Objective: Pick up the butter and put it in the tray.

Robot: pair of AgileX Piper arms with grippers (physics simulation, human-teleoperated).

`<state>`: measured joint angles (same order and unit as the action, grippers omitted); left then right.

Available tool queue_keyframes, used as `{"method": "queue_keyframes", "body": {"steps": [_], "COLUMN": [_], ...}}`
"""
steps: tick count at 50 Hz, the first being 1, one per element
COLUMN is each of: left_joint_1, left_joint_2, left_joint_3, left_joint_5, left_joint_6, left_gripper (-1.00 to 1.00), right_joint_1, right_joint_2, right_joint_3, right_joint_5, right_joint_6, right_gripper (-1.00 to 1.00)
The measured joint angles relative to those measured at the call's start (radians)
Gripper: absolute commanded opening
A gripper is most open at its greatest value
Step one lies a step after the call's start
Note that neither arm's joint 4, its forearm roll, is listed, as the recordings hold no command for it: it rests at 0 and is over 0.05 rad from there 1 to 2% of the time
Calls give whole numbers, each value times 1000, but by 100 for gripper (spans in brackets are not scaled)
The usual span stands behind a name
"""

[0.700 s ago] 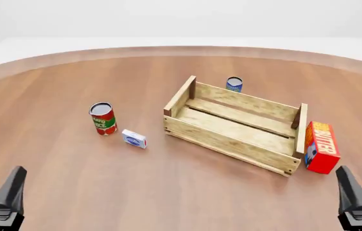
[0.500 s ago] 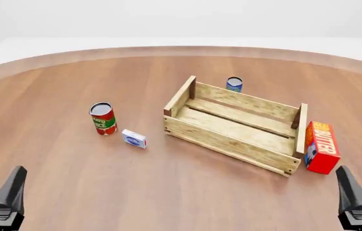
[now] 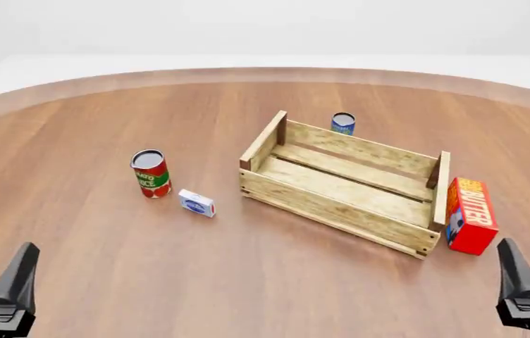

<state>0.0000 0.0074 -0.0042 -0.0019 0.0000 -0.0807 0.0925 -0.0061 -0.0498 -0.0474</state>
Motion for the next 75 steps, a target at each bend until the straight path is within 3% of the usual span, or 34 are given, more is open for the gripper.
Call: {"method": "queue_keyframes", "body": {"steps": [45,75], "left_joint_1": [0,0], "left_joint_2": [0,0], "left_joint_3": [0,0], "left_joint_5": [0,0], "left_joint_6": [0,0], "left_gripper": [100,100], "right_joint_1": [-184,-208], "right_joint_2": [223,601], "right_joint_3": [5,6], "right_joint_5": [-151,-469], "right_joint_6": [0,-10], "right_gripper": [100,100]}}
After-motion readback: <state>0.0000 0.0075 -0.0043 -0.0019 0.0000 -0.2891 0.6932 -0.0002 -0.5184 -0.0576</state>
